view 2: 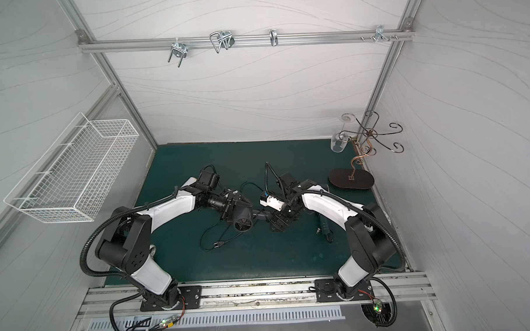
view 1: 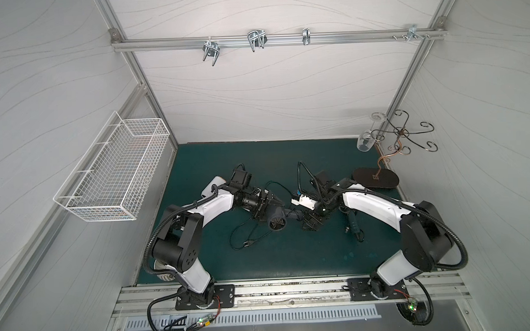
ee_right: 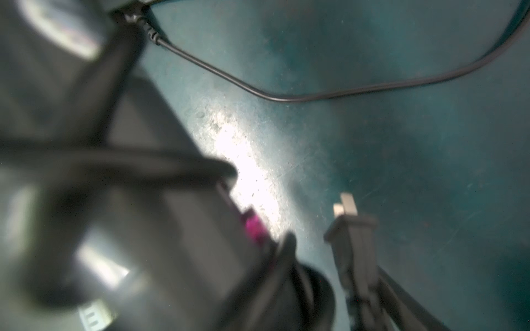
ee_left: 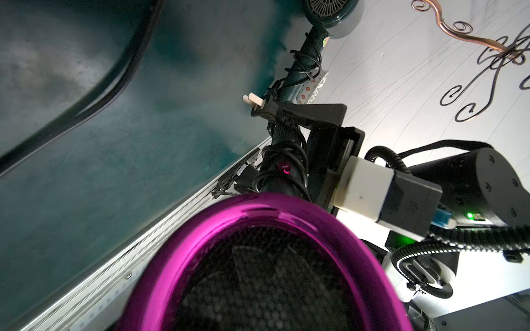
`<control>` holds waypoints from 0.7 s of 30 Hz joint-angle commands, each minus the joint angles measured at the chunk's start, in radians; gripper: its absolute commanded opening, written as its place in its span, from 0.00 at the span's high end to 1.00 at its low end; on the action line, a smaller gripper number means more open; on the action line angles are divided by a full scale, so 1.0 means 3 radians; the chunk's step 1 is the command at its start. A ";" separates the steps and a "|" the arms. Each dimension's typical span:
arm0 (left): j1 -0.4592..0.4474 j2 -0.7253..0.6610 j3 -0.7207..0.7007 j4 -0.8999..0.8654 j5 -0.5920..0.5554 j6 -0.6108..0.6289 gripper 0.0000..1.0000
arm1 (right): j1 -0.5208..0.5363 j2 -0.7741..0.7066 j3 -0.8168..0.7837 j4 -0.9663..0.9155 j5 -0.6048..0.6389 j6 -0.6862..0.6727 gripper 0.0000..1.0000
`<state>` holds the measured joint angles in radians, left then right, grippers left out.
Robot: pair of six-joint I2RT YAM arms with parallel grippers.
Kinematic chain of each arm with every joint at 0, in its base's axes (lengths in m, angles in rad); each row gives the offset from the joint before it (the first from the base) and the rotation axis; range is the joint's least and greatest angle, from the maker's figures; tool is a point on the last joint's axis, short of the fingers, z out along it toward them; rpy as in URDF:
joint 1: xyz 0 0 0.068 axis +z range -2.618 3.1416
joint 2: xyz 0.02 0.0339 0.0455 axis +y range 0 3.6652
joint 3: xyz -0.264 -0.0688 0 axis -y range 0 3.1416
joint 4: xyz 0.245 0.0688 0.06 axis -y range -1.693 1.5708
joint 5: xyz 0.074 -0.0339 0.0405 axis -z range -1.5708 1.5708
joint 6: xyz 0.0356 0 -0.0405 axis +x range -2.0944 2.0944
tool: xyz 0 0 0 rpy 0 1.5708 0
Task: Wrap the cord around the hair dryer
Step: Place the hair dryer at the center of the board.
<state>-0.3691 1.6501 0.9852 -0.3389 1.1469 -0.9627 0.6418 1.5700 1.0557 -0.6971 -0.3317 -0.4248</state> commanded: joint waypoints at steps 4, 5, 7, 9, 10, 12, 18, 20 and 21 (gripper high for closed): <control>0.0023 -0.0167 0.0114 0.0393 0.0246 -0.0011 1.00 | 0.0041 -0.0094 -0.0003 0.0064 -0.0195 -0.0164 0.26; 0.0024 -0.0168 0.0114 0.0386 0.0245 -0.0007 1.00 | 0.0041 -0.0102 0.0008 0.0055 -0.0246 -0.0171 0.30; 0.0024 -0.0167 0.0125 0.0366 0.0239 0.0017 1.00 | 0.0029 -0.0114 0.0014 0.0029 -0.0343 -0.0180 0.36; 0.0024 -0.0157 0.0135 0.0330 0.0236 0.0049 1.00 | 0.0021 -0.0141 -0.0001 0.0009 -0.0448 -0.0197 0.42; 0.0026 -0.0145 0.0151 0.0280 0.0227 0.0093 1.00 | 0.0014 -0.0159 -0.0011 -0.0002 -0.0497 -0.0200 0.46; 0.0026 -0.0124 0.0204 0.0155 0.0211 0.0189 1.00 | -0.0001 -0.0188 -0.0022 -0.0037 -0.0597 -0.0210 0.53; 0.0028 -0.0053 0.0293 0.0066 0.0182 0.0280 1.00 | -0.0095 -0.0210 -0.0012 -0.0208 -0.0844 -0.0241 0.68; 0.0024 -0.0033 0.0342 0.0003 0.0153 0.0342 1.00 | -0.0138 -0.0228 -0.0011 -0.0249 -0.0883 -0.0216 0.75; 0.0028 -0.0023 0.0380 -0.0041 0.0133 0.0381 1.00 | -0.0167 -0.0240 -0.0019 -0.0270 -0.0916 -0.0199 0.78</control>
<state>-0.3637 1.6447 1.0241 -0.3698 1.1324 -0.9085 0.6247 1.5333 1.0531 -0.7250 -0.5148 -0.5110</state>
